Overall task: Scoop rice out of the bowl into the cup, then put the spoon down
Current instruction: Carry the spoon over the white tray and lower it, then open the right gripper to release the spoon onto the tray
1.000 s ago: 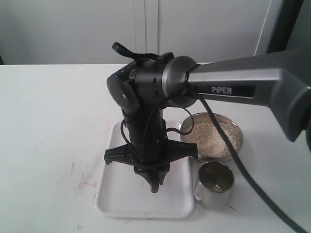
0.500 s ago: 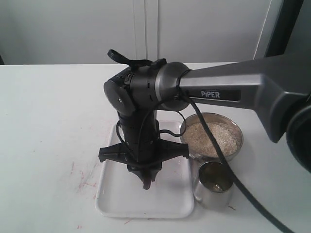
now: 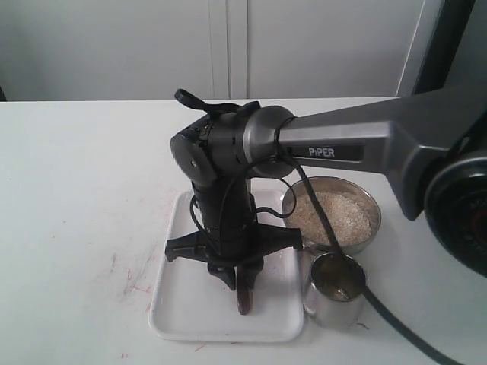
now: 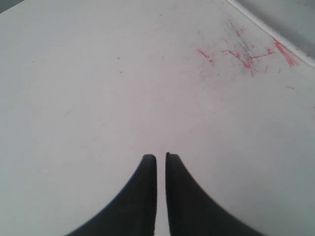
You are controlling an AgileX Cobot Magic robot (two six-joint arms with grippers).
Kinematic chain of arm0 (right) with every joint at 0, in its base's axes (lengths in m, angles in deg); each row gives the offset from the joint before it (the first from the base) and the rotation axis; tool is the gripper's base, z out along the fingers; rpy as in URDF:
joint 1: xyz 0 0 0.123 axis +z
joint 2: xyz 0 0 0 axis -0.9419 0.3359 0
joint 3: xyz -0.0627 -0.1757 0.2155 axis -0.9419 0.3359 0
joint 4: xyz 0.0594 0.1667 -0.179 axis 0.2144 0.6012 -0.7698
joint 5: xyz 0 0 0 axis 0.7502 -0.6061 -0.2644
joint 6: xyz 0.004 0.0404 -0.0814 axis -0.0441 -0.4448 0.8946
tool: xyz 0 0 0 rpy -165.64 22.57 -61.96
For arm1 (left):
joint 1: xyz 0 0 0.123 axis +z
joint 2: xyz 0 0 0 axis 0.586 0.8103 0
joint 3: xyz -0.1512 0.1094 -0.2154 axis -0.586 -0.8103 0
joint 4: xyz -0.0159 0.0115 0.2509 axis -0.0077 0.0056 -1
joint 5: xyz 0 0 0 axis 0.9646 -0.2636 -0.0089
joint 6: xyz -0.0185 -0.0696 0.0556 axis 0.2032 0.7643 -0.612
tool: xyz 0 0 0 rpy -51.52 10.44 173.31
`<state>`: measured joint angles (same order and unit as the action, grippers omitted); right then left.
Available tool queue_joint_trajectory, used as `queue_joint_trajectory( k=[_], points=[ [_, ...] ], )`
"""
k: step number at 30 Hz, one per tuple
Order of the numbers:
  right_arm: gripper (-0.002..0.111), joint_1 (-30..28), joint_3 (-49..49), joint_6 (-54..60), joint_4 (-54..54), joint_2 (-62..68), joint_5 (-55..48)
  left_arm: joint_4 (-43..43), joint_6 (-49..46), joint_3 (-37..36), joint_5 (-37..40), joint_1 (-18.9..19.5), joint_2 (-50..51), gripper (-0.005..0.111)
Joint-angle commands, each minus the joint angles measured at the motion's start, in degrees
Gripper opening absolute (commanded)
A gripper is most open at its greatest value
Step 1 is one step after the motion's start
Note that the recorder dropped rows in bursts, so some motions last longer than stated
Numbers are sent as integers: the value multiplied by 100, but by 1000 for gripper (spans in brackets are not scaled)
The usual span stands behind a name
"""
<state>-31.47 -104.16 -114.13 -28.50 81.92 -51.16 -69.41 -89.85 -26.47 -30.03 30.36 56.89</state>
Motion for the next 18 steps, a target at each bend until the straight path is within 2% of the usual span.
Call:
queue_joint_trajectory(
  k=[1,7,14,18],
  points=[
    [24,-28,-47,57,-64,-28,40,32,27,-52,285,-40,0,14],
    [24,-28,-60,153,-64,-249,4,32,27,-52,285,-40,0,14],
    [23,102,19,1702,-94,-1439,-371,32,27,-52,285,-40,0,14],
    [19,100,313,1832,-94,-2266,-371,32,27,-52,285,-40,0,14]
  ],
)
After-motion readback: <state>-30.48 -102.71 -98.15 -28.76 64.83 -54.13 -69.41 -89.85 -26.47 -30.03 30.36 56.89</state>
